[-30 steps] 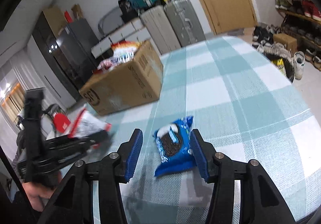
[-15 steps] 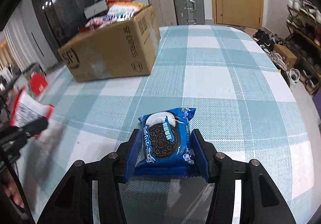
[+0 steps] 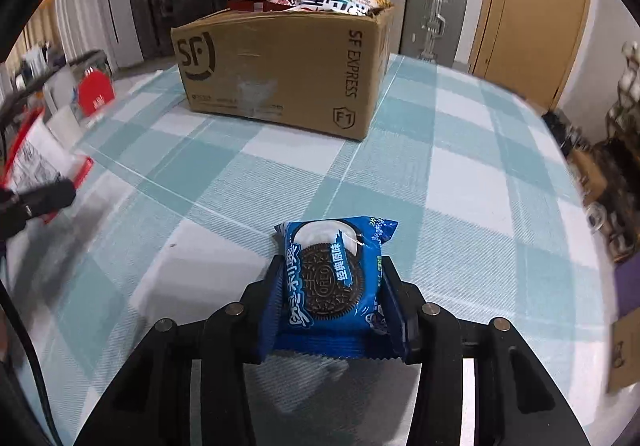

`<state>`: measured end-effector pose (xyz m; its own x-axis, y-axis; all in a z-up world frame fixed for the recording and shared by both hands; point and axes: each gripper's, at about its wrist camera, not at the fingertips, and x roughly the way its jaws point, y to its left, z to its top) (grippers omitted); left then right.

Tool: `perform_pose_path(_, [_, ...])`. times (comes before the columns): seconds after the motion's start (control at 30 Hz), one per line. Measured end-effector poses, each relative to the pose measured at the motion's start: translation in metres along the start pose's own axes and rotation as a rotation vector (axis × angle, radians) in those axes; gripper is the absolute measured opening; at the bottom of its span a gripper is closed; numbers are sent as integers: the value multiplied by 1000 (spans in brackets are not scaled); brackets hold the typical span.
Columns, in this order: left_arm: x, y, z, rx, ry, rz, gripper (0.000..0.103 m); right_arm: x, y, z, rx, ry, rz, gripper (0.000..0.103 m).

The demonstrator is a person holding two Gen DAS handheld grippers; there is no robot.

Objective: Organize snacks
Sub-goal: 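Lift both packs and carry them over the cardboard box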

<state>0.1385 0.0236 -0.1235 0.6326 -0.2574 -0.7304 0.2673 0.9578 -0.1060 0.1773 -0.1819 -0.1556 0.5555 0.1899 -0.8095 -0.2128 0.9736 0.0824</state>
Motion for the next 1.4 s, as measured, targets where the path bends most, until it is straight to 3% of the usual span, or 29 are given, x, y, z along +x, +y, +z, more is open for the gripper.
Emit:
perform_pose_path(0.1, [-9,-1,-1,6,-9,-2,18,-9,-3,-1,81,-15,102,45])
perform_pose_path(0.3, [-23,-2,1,7,-19,-12,18,-41,18,0,113,-73,224,45])
perform_pose_path(0.47, [-32,1,9,14,-16,-19,18,-68,39,6,93,-123,276,45])
perform_pose_path(0.7, [-56,12,46,37,-29,-3,18,-113,56,25,74,-195,323,45])
perform_pose_path(1.0, [-81,18,106,35,-30,-84,18,-161,65,80,35,-285,393,45])
perform_pose_path(1.4, [-75,8,222,80,-10,-105,18,-193,54,191,-28,-365,346,44])
